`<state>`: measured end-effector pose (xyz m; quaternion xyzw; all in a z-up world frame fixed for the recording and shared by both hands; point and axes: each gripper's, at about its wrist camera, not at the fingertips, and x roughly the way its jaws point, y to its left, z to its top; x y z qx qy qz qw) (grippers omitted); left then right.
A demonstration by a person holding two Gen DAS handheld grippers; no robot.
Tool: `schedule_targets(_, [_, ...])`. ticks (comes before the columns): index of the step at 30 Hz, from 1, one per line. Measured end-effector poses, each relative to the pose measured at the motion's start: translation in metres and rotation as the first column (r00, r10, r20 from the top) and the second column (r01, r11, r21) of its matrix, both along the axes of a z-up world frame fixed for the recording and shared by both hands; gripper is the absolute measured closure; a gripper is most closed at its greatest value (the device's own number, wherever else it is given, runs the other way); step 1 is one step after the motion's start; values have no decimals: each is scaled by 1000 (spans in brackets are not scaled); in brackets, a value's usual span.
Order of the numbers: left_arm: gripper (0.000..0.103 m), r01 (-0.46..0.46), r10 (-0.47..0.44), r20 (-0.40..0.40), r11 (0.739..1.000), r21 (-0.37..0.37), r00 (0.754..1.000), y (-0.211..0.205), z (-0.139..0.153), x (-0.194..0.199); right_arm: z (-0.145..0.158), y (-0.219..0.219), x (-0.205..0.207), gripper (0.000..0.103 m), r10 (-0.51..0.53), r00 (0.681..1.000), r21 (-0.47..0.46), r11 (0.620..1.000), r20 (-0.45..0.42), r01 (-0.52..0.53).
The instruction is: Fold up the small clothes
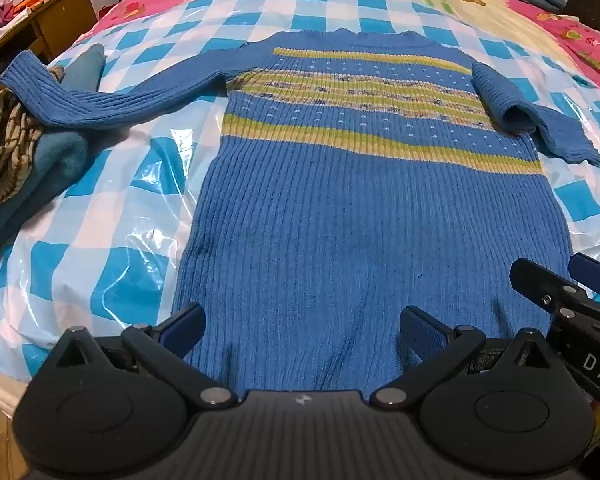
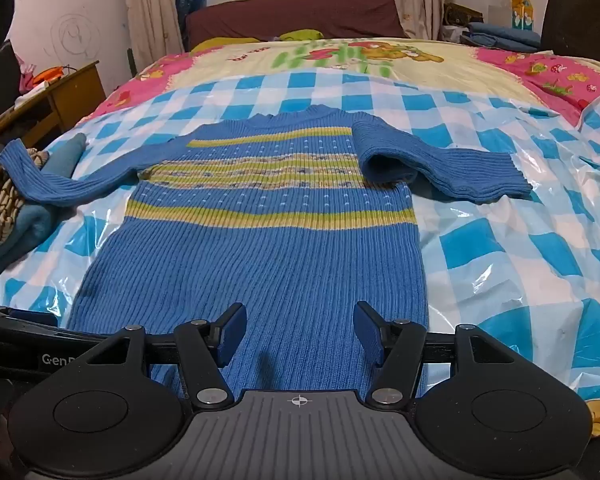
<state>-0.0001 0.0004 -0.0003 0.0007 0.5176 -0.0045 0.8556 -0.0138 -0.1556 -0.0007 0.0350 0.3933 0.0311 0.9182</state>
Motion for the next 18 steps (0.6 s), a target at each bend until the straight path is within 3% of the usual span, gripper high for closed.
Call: schedule_targets(18, [0,16,-16,-20,1000,7,1000,-1,-7,1,-3,-2,0,43,-4,1000,1,1000,-3,4])
